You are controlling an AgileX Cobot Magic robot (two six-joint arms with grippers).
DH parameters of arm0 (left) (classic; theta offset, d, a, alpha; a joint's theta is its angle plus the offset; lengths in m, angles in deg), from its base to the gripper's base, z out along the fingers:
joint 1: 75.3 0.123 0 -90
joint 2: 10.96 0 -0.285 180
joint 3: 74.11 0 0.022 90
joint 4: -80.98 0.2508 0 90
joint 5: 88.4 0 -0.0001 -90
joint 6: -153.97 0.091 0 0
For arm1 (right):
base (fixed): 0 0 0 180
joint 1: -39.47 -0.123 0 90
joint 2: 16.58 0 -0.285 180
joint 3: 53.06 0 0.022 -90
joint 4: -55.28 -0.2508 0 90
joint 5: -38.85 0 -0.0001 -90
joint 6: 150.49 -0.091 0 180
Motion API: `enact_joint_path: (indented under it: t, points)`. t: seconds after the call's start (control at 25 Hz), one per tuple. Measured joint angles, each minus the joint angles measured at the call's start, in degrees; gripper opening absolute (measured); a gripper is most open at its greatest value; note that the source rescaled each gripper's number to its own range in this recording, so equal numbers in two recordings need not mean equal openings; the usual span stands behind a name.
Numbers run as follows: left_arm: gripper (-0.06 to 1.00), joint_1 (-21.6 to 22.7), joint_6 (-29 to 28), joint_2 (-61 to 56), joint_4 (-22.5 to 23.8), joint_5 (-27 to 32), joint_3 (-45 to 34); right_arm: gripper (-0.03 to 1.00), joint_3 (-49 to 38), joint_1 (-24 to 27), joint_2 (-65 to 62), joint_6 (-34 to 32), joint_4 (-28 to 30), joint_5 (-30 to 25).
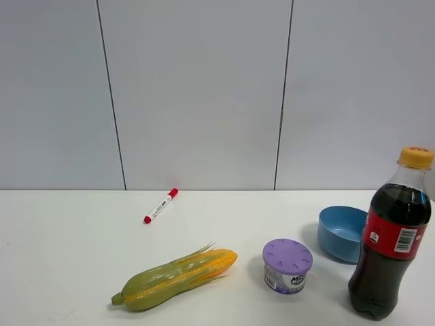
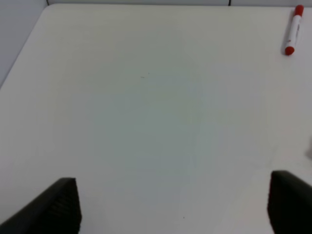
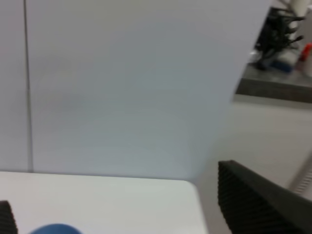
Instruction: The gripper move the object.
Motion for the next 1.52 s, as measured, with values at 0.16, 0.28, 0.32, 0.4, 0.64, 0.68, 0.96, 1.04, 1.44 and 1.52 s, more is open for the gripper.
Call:
enact_joint_path:
  t: [0.16,0.28,0.32,0.4,0.64,0.68,0.96,1.04,1.44,1.52]
  points:
    - [1.0,0.0,0.0,0.0,0.0,0.0,0.0,0.65,0.0,4.0,-5.1,1.3,-0.1,-5.3]
    - [1.0,0.0,0.0,0.0,0.0,0.0,0.0,0.66,-0.2,4.3,-7.8,1.2,-0.3,-7.5]
    - [1.0,0.0,0.0,0.0,0.0,0.0,0.0,0.66,-0.2,4.3,-7.8,1.2,-0.3,-7.5]
    - [1.0,0.0,0.0,0.0,0.0,0.0,0.0,0.72,-1.9,4.3,-10.0,0.5,-0.4,-7.9]
    - [1.0,0.0,0.0,0.0,0.0,0.0,0.0,0.81,-8.9,8.4,-17.0,-0.3,-3.5,-10.8]
    - [1.0,0.0,0.0,0.0,0.0,0.0,0.0,0.81,-9.6,8.9,-18.2,-0.9,-4.3,-10.8]
    - [1.0,0.0,0.0,0.0,0.0,0.0,0.0,0.81,-12.6,11.1,-25.5,-5.5,-5.9,-21.6]
    - [1.0,0.0,0.0,0.0,0.0,0.0,0.0,0.81,-13.8,11.6,-28.0,-6.4,-6.5,-26.3]
    - [1.0,0.0,0.0,0.0,0.0,0.0,0.0,0.79,-23.3,11.7,-28.1,-6.8,-12.1,-28.3]
    - [1.0,0.0,0.0,0.0,0.0,0.0,0.0,0.79,-23.7,11.7,-28.1,-6.8,-12.1,-26.5]
